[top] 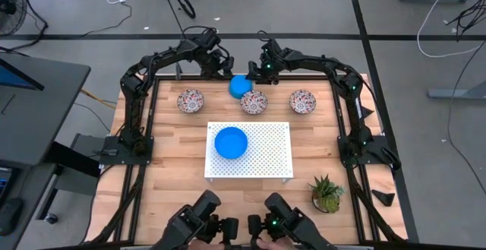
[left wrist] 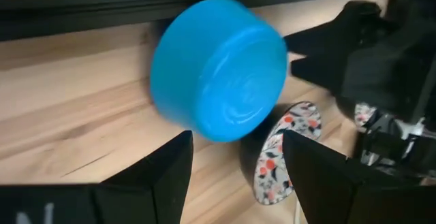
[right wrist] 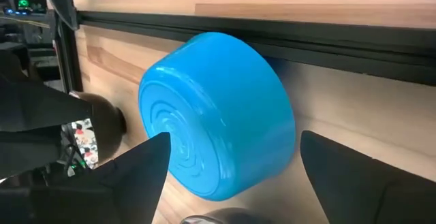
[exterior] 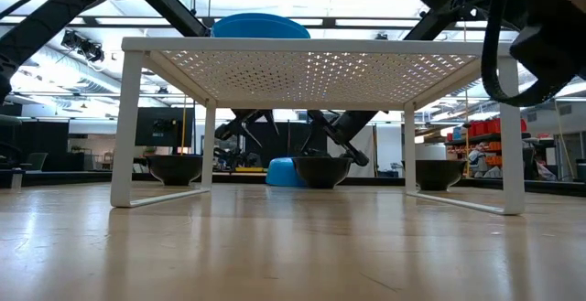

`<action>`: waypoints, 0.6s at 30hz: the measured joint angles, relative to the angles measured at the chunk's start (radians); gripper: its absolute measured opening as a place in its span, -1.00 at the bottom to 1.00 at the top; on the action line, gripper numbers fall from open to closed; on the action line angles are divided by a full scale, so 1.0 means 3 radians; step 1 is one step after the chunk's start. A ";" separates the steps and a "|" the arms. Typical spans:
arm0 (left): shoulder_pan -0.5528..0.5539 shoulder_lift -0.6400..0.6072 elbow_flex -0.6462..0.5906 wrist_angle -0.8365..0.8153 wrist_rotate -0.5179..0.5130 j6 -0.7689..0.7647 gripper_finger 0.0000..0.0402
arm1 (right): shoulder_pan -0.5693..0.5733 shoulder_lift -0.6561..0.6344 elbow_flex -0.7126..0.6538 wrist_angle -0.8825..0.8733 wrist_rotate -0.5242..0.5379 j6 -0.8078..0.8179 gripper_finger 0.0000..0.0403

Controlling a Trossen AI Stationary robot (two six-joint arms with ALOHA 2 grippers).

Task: Pick & Place Mini bowls
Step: Stack the blue bowl on top of the blue bowl on the shelf

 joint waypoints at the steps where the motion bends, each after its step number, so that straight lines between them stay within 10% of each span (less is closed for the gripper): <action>1: -0.0007 0.0000 0.0000 0.0023 -0.0001 -0.0039 0.16 | 0.0000 0.0000 0.0000 -0.0003 -0.0002 0.0001 0.62; 18: -0.0150 0.0262 0.0001 0.0154 -0.0017 -0.0368 0.16 | -0.0001 0.0022 0.0003 -0.0290 0.0101 -0.0027 0.62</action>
